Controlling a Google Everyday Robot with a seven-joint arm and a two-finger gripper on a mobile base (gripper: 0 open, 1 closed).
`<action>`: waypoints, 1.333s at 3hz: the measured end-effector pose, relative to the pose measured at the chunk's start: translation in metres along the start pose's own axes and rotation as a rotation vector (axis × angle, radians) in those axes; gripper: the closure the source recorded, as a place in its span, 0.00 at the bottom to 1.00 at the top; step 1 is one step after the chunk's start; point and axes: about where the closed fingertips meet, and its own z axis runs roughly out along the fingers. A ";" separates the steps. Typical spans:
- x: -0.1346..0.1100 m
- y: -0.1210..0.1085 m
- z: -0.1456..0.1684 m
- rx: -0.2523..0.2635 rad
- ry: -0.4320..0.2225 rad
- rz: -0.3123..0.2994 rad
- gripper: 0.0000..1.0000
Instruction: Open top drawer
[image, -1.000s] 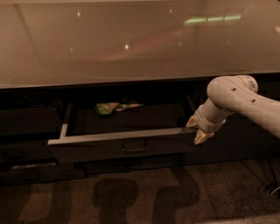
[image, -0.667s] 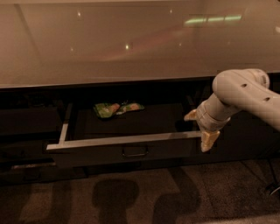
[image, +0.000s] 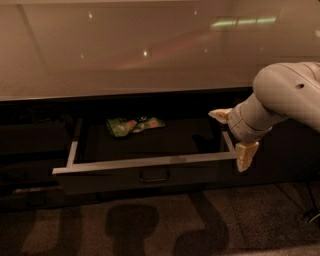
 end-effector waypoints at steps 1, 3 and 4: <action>0.000 0.000 0.000 0.000 0.000 0.000 0.04; 0.000 0.000 0.000 0.000 0.000 0.000 0.46; 0.000 0.000 0.000 0.000 0.000 0.000 0.69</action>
Offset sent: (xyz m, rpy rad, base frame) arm 0.0000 0.0000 0.0000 0.0000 0.0000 0.0000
